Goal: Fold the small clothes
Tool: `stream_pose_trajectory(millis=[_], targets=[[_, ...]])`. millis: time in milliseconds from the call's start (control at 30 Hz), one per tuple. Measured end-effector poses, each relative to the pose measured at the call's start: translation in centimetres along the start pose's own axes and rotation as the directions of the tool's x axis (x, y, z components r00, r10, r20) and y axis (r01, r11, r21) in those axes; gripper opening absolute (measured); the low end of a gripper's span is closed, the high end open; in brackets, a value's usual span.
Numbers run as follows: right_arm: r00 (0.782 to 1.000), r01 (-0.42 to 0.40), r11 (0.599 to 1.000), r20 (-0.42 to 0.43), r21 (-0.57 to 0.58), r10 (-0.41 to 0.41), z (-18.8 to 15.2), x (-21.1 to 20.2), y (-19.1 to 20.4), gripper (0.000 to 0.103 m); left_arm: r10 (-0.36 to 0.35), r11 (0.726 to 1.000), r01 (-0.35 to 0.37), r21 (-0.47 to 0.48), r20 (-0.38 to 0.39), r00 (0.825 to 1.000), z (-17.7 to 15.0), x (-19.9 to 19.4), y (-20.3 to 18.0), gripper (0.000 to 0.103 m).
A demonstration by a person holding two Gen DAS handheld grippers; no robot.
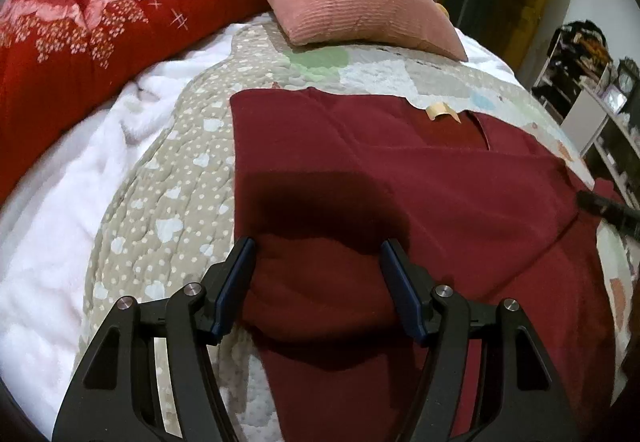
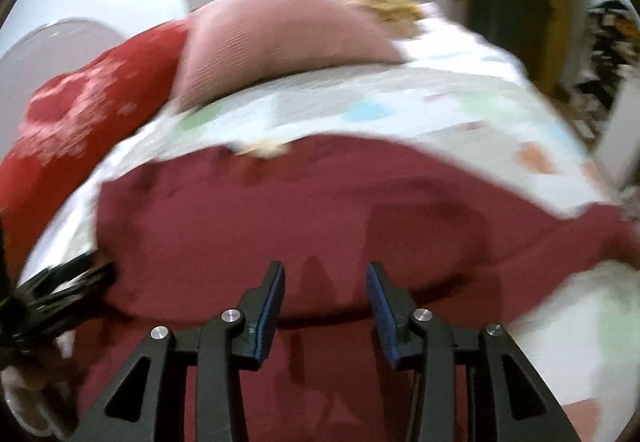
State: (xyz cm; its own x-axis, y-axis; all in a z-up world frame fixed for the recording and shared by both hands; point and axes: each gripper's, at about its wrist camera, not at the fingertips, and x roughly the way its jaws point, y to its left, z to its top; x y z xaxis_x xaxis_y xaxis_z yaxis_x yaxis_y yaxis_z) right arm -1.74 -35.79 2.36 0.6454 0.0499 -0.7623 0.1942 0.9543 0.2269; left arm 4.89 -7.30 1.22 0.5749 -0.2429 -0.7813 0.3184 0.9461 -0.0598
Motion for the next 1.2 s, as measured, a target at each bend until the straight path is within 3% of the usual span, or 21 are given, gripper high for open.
stream_pose_trajectory(millis=[167,300,500,633,767,833,900,933,1067,1200], targets=[[0.978,0.205,0.966,-0.007,0.161,-0.206,2.2,-2.0,-10.3,0.047,0.0,1.0,0.0,0.0,0.0,1.0,0.0,0.2,-0.1,0.066],[0.938,0.346,0.886,-0.079,0.309,-0.338,3.7,-2.1,-18.8,0.048,0.002,1.0,-0.002,0.002,0.0,1.0,0.0,0.3,-0.1,0.067],[0.933,0.359,0.798,-0.192,0.484,-0.304,4.1,0.0,-26.7,0.048,0.011,1.0,-0.011,0.013,-0.002,1.0,0.1,0.6,-0.3,0.071],[0.966,0.259,0.793,-0.149,0.552,-0.212,3.9,0.9,-28.3,0.048,0.014,1.0,-0.014,0.017,-0.002,1.0,0.0,0.8,-0.3,0.072],[0.985,0.174,0.771,-0.113,0.613,-0.133,3.7,1.6,-28.8,0.048,0.014,1.0,-0.014,0.016,-0.003,1.0,0.0,0.8,-0.3,0.072],[0.982,0.188,0.776,-0.14,0.602,-0.129,3.5,2.1,-28.8,0.045,0.013,1.0,-0.013,0.016,-0.003,1.0,0.0,0.8,-0.3,0.073],[0.978,0.205,0.798,-0.144,0.567,-0.149,3.5,2.2,-28.6,0.016,0.012,1.0,-0.012,0.016,-0.003,1.0,0.0,0.8,-0.3,0.073],[0.977,0.209,0.808,-0.144,0.55,-0.155,3.5,2.1,-28.5,0.01,0.012,1.0,-0.012,0.015,-0.003,1.0,0.0,0.8,-0.3,0.073],[0.982,0.182,0.856,-0.052,0.484,-0.18,4.4,-0.6,-26.7,0.006,0.003,1.0,-0.003,-0.005,0.003,1.0,0.3,0.3,0.0,0.072],[0.989,0.025,0.938,0.129,0.347,-0.073,7.6,-5.3,-21.1,0.006,-0.008,0.998,0.012,-0.059,0.062,0.998,1.0,-1.6,1.1,0.072]])
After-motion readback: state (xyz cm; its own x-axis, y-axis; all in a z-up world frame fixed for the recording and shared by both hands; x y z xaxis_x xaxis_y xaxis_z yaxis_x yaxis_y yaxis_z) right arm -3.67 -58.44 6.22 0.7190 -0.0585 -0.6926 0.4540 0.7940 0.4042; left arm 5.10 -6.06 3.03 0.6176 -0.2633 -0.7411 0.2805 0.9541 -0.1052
